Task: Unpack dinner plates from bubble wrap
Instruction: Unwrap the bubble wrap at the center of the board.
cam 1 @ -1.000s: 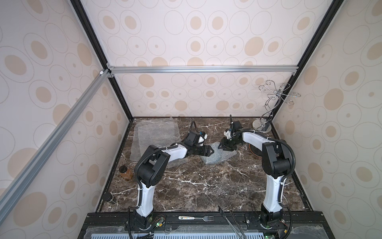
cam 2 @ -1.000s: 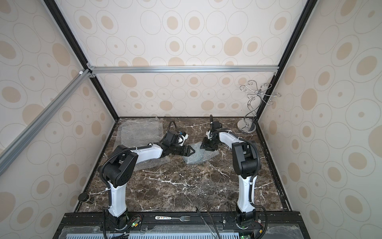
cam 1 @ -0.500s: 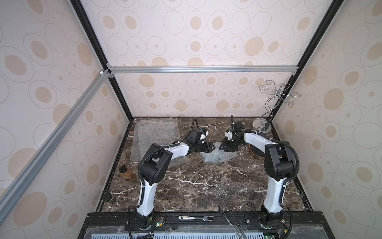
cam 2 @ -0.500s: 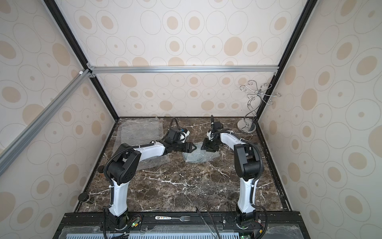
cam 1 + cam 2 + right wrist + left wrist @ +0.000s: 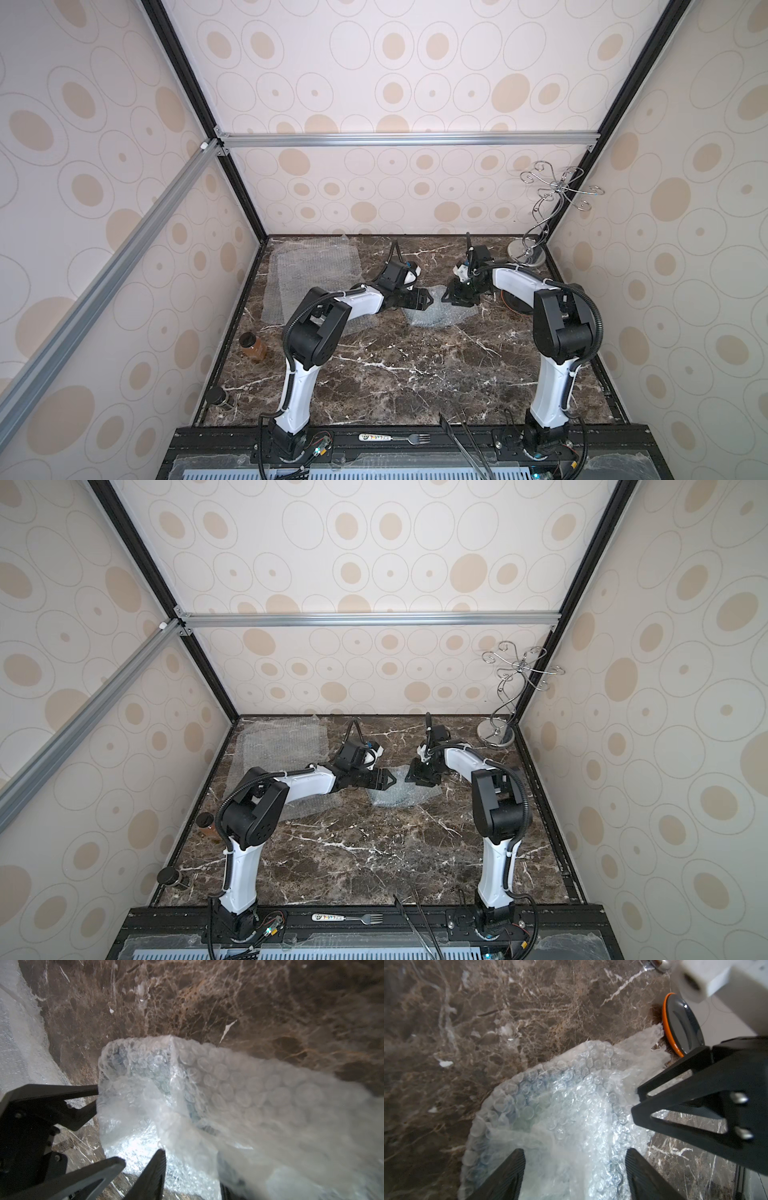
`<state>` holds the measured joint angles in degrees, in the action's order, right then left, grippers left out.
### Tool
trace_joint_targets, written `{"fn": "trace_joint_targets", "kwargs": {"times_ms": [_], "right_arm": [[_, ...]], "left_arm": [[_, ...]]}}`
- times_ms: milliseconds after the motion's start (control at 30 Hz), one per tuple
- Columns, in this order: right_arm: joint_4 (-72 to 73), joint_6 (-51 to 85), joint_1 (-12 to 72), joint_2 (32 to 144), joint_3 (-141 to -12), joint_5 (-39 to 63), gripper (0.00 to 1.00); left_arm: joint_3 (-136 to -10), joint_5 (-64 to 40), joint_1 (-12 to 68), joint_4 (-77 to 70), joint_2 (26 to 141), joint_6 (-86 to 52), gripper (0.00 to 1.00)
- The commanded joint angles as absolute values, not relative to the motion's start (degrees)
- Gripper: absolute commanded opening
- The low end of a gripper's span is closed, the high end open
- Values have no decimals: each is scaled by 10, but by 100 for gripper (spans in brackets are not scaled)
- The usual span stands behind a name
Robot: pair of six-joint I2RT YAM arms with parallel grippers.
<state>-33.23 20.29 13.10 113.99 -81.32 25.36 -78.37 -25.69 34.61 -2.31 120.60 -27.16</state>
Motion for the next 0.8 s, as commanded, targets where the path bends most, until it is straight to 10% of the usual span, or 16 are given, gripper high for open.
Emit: {"fn": "trace_joint_targets", "kwargs": {"times_ms": [0, 467, 767], "right_arm": [[-330, 203, 129, 1143, -802, 260, 44], [-332, 200, 127, 1129, -804, 266, 44], [-365, 187, 121, 1078, -819, 273, 45]], "left_arm": [[-808, -263, 358, -18, 1215, -274, 75], [-824, -266, 362, -16, 1226, -276, 23], [-855, -284, 351, -13, 1236, -278, 11]]}}
